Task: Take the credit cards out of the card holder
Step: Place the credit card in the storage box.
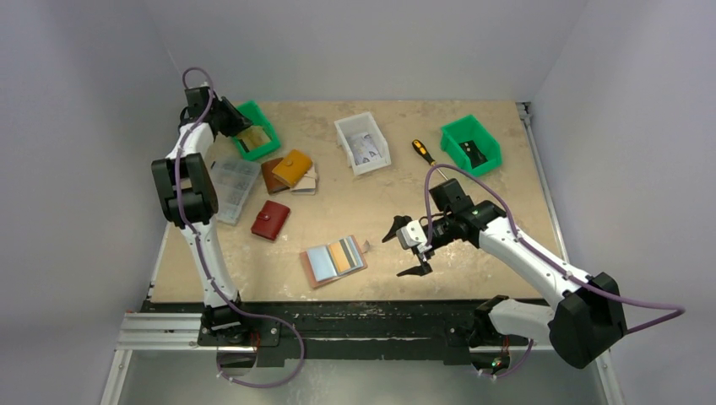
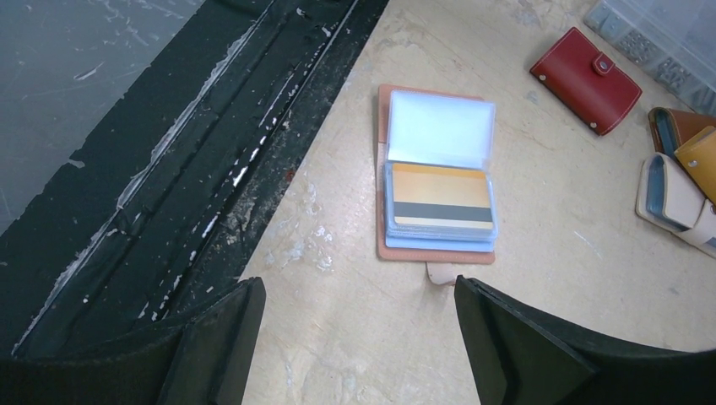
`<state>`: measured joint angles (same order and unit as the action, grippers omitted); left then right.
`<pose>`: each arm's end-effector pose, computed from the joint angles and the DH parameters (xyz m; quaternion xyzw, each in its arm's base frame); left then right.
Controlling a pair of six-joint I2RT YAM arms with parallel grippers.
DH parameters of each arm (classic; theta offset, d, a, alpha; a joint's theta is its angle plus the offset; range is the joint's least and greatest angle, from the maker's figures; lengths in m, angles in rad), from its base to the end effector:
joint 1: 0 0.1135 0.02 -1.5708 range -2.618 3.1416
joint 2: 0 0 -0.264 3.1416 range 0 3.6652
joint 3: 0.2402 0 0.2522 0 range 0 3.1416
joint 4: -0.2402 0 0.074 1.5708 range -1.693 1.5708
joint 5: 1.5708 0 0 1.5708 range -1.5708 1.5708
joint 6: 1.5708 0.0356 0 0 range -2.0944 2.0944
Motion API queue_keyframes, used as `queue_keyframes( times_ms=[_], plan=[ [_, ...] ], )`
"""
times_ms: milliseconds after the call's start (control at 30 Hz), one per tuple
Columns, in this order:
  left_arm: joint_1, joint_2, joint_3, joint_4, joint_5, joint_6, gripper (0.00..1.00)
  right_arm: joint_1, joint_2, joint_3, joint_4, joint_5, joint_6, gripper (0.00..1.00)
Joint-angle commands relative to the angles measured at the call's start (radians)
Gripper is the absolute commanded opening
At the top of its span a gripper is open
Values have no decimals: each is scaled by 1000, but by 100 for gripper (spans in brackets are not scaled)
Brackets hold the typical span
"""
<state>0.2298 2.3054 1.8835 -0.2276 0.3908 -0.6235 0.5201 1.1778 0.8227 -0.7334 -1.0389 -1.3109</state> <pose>0.5193 0.1076 0.1992 -0.2851 0.8357 -0.2559 0.3936 0.1688 0.1320 0.2469 -0.7406 0.4197 0.3650 0.3770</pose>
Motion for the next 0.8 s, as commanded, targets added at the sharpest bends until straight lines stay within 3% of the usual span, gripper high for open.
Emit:
queue_keyframes(
  times_ms=[0, 167, 367, 500, 567, 600, 767],
  plan=[
    [8, -88, 66, -79, -66, 62, 21, -5, 2, 38, -9, -17, -19, 92],
    [6, -213, -6, -81, -151, 110, 23, -5, -8, 35, -6, -7, -19, 92],
    [9, -566, -366, 129, -178, 120, 28, -16, -26, 35, -6, 1, -18, 93],
    [23, -791, -622, 261, -129, 73, 55, -42, -30, 35, -10, 7, -16, 93],
    [34, -896, -748, 292, -133, 22, 88, -64, -30, 35, -12, 9, -16, 93],
    [35, -959, -802, 293, -142, -7, 98, -76, -32, 36, -13, 8, -16, 93],
    [36, -1127, -1037, 360, 1, -107, 100, -141, -39, 33, -18, 4, -16, 94]
  ],
)
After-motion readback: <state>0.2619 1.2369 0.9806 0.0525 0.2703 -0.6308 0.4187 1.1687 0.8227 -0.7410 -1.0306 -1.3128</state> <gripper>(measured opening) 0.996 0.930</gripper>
